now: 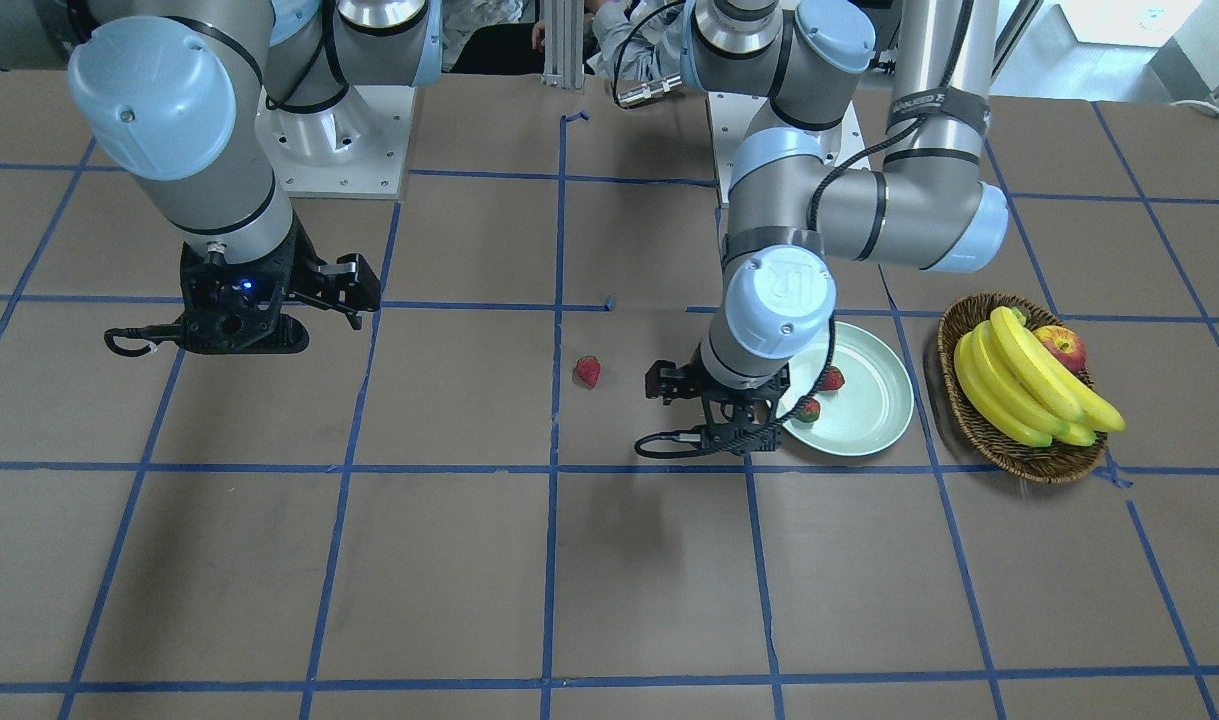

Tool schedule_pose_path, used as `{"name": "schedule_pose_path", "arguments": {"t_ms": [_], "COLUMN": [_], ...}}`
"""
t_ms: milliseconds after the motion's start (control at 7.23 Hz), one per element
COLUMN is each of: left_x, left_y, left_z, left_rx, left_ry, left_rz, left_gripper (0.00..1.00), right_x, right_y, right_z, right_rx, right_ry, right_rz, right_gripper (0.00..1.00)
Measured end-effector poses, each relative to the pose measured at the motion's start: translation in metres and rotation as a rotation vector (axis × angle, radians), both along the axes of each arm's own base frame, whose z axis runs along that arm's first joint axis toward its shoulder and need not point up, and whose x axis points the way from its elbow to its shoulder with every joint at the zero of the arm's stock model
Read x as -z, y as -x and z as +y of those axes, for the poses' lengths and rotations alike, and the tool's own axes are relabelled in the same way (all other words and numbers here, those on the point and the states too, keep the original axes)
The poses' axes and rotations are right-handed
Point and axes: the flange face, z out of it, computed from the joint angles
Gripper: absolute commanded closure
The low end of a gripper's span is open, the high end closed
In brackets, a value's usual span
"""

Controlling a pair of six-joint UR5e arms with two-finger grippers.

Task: Collect all strawberries into plate
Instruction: 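Move the left gripper to the last strawberry and lower over it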

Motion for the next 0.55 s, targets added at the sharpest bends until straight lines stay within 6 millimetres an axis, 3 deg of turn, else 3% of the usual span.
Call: {"name": "schedule_pose_path", "arguments": {"t_ms": [138,553], "left_x": [0.003,0.015], "left_y": [0.025,0.065], "left_z": [0.008,0.020], "left_rx": [0.008,-0.031], "left_ry": [0.003,-0.009], "left_rz": [0.018,0.103], "left_gripper": [0.00,0.01], "right_x": [0.000,0.008], "right_y": [0.000,0.000], "right_z": [0.000,0.004], "right_rx": [0.000,0.005], "right_ry": [-0.001,-0.014], "right_rz": [0.000,0.002], "right_gripper": [0.00,0.00]}}
